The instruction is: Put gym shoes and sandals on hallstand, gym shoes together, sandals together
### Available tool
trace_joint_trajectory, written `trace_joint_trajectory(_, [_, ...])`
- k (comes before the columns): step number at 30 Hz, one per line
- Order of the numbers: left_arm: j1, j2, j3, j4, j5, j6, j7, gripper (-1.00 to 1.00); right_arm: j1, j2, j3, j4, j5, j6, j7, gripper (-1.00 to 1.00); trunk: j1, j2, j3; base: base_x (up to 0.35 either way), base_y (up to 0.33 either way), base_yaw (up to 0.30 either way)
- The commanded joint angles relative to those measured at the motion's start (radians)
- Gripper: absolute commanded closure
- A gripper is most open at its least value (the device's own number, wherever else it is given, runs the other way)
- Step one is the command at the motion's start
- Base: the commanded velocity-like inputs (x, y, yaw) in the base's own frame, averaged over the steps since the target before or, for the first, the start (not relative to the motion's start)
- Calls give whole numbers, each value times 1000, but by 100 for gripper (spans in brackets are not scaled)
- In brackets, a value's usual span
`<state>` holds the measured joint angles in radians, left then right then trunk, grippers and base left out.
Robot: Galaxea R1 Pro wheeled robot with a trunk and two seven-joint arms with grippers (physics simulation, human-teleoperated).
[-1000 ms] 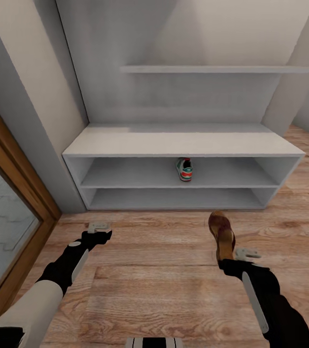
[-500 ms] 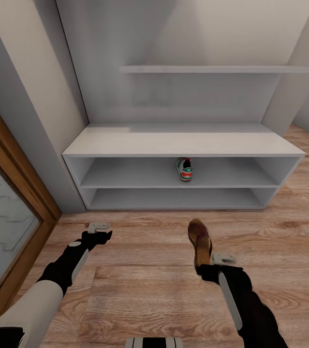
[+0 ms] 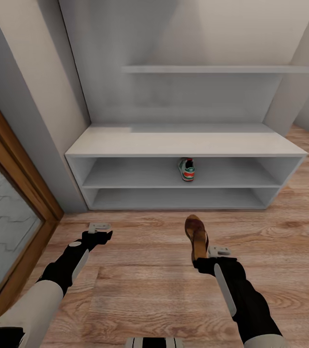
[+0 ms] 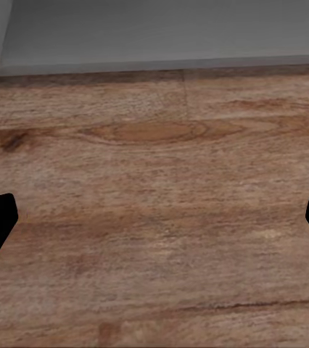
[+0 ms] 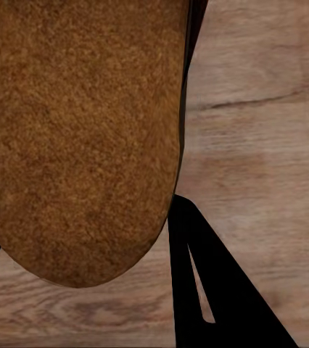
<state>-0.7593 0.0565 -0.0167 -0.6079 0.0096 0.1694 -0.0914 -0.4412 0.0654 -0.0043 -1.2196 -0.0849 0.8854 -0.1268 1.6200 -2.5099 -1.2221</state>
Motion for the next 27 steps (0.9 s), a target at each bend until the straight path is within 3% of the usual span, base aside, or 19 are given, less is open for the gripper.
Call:
trace_joint_trajectory(1, [0,1,-2,-2,1,5,-2,-100,-1,1,0,-1,-12,4,-11,100,0,0,-1,0,262,0])
trace_joint_trajectory(6, [0,0,-2,-2,0,5,-2,-100,-1,0,-1,-1,-12,4,-11,100,0,0,-2,0,268,43])
trace_joint_trajectory(14, [0,-3,-3,-1,0,6,-2,-100,-1,-1,-3,-1,-12,4,-11,100,0,0,-10,0,11,148])
trace_joint_trajectory(27, [0,-4,-4,-1,0,6,-3,-100,-1,0,-3,7,-7,1,-17,100,0,0,-11,33,0,9])
